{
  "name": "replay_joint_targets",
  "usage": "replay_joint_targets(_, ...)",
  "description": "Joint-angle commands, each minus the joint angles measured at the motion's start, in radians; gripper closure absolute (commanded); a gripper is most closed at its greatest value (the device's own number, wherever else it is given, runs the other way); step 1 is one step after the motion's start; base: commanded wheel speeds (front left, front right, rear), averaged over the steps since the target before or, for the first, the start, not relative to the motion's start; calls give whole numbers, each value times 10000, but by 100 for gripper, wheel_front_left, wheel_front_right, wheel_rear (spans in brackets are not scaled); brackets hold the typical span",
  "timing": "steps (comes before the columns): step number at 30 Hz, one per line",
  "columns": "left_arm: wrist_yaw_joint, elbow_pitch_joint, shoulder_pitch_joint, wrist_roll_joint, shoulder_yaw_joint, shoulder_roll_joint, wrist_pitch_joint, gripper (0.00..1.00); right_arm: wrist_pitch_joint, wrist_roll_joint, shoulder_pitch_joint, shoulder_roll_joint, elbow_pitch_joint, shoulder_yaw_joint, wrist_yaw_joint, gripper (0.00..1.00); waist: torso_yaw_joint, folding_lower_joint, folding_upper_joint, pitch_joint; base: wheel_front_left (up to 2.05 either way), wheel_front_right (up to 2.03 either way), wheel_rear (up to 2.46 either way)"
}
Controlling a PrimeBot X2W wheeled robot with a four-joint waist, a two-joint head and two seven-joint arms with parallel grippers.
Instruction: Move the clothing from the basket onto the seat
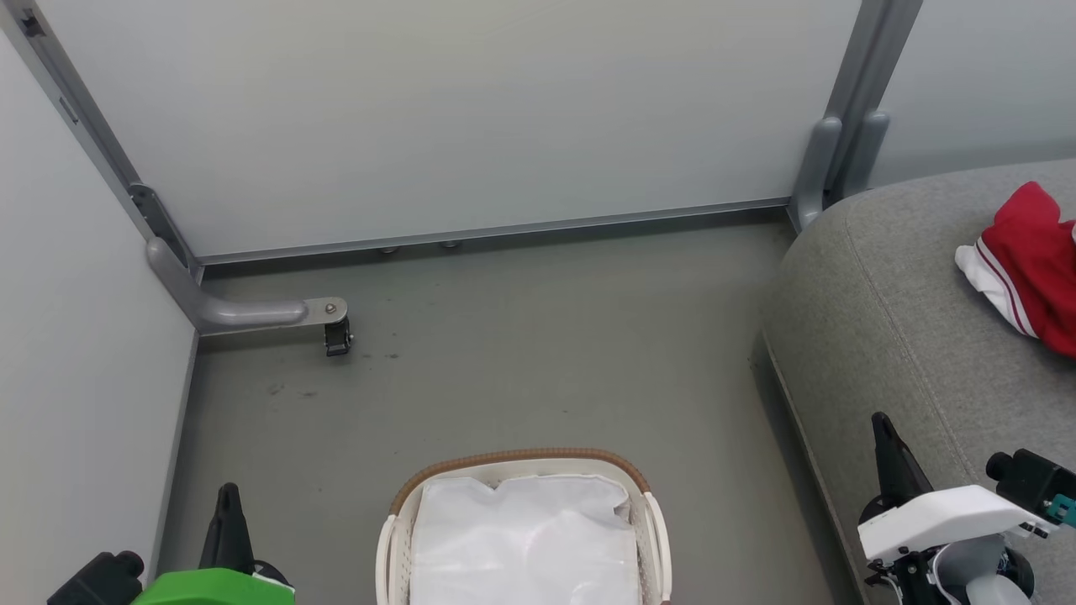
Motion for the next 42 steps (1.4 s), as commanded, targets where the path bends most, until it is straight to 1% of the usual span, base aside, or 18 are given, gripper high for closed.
replay_joint_targets(1,-71,-138,-322,-369,55,58,75,100,82,384,-229,-43,-186,-47,-4,100,5,0,0,1,0,0,0)
replay_joint_targets(22,-255,-169,-751,-2900,216,75,757,100,763,3112,-298,-26,-397,-175,-6,100,84,0,0,12,0,0,0)
replay_joint_targets(42,-396,-189,-1078,-4853,331,89,1287,100,1294,5234,-322,-15,-553,-275,-7,100,158,0,0,23,0,0,0)
